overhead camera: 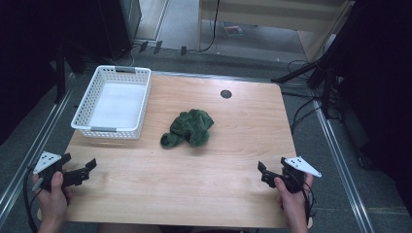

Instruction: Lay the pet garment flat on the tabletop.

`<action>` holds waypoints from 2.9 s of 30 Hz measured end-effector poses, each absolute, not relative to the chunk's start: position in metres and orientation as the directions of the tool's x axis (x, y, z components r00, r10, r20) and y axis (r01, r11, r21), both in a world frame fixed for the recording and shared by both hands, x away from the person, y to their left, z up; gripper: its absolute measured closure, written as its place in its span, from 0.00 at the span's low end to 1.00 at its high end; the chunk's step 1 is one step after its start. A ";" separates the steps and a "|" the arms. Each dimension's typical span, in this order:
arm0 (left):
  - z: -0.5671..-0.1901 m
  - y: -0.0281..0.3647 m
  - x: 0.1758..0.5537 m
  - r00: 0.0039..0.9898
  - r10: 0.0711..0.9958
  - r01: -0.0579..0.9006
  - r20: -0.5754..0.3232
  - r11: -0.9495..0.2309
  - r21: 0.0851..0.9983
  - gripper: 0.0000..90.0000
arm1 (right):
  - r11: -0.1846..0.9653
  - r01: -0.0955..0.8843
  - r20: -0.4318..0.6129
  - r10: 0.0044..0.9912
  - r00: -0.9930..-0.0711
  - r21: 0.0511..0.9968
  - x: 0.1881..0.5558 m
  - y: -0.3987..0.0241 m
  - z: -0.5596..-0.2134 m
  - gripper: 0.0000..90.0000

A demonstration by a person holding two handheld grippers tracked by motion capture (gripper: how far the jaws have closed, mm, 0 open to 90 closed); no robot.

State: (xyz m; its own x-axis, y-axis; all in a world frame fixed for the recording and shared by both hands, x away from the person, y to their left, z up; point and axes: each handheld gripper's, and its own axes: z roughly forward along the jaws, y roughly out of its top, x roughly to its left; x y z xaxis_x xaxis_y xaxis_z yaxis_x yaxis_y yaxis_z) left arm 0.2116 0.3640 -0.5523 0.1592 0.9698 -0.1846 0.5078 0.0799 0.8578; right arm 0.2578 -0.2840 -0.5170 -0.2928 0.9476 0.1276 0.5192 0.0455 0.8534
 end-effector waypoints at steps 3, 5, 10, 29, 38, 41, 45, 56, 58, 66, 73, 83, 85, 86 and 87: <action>-0.552 0.364 0.212 0.158 0.970 0.507 -0.186 0.082 0.858 0.00 | 0.070 0.512 0.110 0.943 -0.313 0.856 0.263 -0.275 -0.512 0.09; -0.552 0.364 0.212 0.161 0.970 0.511 -0.183 0.077 0.856 0.00 | 0.078 0.512 0.109 0.939 -0.325 0.856 0.265 -0.268 -0.508 0.09; -0.552 0.364 0.212 0.158 0.970 0.508 -0.186 0.082 0.857 0.00 | 0.093 0.504 0.115 0.923 -0.366 0.859 0.272 -0.248 -0.496 0.09; -0.552 0.365 0.212 0.159 0.968 0.510 -0.193 0.087 0.856 0.00 | 0.173 0.499 0.095 0.879 -0.467 0.849 0.312 -0.152 -0.487 0.09; -0.553 0.365 0.213 0.161 0.968 0.512 -0.193 0.085 0.855 0.00 | 0.204 0.531 0.102 0.865 -0.491 0.822 0.335 -0.110 -0.495 0.13; -0.553 0.365 0.213 0.160 0.968 0.513 -0.195 0.087 0.854 0.00 | 0.208 0.540 0.106 0.864 -0.492 0.816 0.342 -0.097 -0.499 0.14; -0.553 0.365 0.213 0.161 0.968 0.514 -0.194 0.086 0.854 0.00 | 0.206 0.569 0.107 0.877 -0.468 0.796 0.357 -0.080 -0.511 0.15; -0.553 0.364 0.212 0.168 0.967 0.514 -0.191 0.080 0.854 0.00 | 0.145 0.662 0.196 0.889 -0.414 0.736 0.380 -0.062 -0.544 0.39; -0.552 0.362 0.212 0.171 0.969 0.511 -0.179 0.068 0.857 0.00 | 0.167 0.636 0.166 0.888 -0.429 0.754 0.378 -0.060 -0.546 0.54; -0.539 0.340 0.207 0.243 0.946 0.486 -0.215 0.074 0.871 0.00 | 0.151 0.591 0.194 0.857 -0.478 0.792 0.368 -0.068 -0.535 0.86; -0.515 0.291 0.213 0.372 0.905 0.463 -0.207 0.013 0.886 0.00 | 0.101 0.525 0.232 0.816 -0.530 0.845 0.337 -0.079 -0.495 0.87; -0.498 0.222 0.227 0.534 0.828 0.425 -0.172 -0.086 0.901 0.00 | 0.059 0.508 0.283 0.773 -0.568 0.859 0.279 -0.091 -0.467 0.87; -0.495 0.212 0.227 0.550 0.821 0.403 -0.154 -0.100 0.910 0.00 | 0.054 0.512 0.298 0.759 -0.579 0.857 0.266 -0.093 -0.466 0.87; -0.494 0.207 0.228 0.560 0.814 0.395 -0.154 -0.099 0.913 0.00 | 0.060 0.507 0.292 0.756 -0.586 0.860 0.260 -0.094 -0.466 0.87; -0.492 0.203 0.228 0.572 0.805 0.388 -0.158 -0.096 0.917 0.00 | 0.068 0.504 0.287 0.753 -0.592 0.861 0.253 -0.094 -0.466 0.87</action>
State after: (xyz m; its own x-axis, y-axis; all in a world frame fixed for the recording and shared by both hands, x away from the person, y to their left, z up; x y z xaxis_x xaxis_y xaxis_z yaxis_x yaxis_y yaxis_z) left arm 0.2284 0.2027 -0.4922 0.5723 0.8047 -0.1575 0.3876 -0.0962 0.9168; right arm 0.2531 -0.0941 -0.4656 -0.5920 0.7531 0.2869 0.5041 0.0682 0.8610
